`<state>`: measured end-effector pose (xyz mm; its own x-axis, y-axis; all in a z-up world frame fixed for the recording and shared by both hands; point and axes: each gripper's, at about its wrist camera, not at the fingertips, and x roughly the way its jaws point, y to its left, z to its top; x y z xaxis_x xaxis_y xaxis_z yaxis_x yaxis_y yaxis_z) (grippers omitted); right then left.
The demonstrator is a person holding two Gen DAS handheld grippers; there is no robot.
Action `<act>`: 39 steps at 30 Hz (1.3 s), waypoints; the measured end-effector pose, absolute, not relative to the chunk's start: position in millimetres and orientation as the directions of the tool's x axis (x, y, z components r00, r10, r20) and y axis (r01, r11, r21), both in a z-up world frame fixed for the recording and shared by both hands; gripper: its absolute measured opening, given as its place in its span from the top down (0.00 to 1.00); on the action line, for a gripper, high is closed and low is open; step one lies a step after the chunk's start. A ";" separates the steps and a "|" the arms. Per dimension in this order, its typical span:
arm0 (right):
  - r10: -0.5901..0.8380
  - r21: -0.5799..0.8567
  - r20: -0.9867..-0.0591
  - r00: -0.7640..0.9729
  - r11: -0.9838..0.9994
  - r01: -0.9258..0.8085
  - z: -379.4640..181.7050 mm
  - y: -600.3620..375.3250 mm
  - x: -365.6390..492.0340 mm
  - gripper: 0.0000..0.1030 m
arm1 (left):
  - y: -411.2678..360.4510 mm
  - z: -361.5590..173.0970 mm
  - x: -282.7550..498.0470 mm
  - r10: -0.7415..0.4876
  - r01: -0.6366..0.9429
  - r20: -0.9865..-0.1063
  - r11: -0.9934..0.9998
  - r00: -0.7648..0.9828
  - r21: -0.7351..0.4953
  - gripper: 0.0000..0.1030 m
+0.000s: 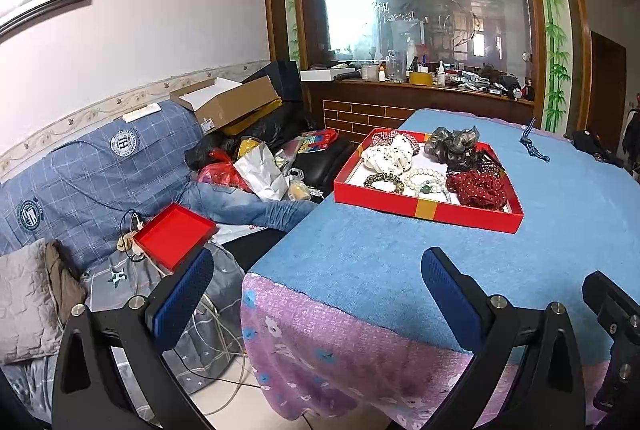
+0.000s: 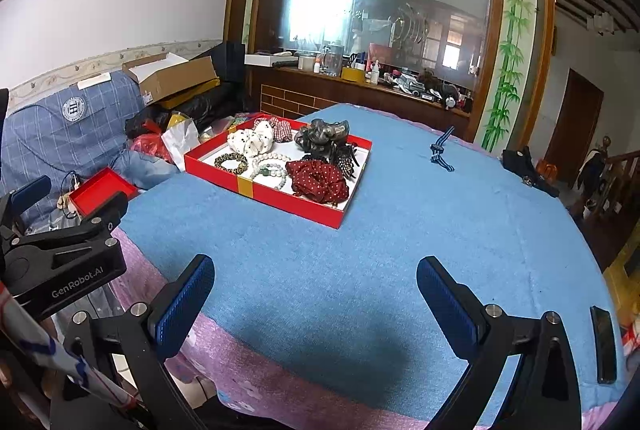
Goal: Organize jewelry
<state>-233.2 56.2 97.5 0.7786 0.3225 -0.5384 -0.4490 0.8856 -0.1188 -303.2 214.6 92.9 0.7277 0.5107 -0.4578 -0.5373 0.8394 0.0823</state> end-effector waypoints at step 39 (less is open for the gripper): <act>0.305 -0.136 -0.539 0.785 0.888 -0.439 95.1 46.9 -232.0 0.00 | 215.7 93.6 -305.4 0.531 -0.555 -0.461 0.826 0.711 0.095 0.00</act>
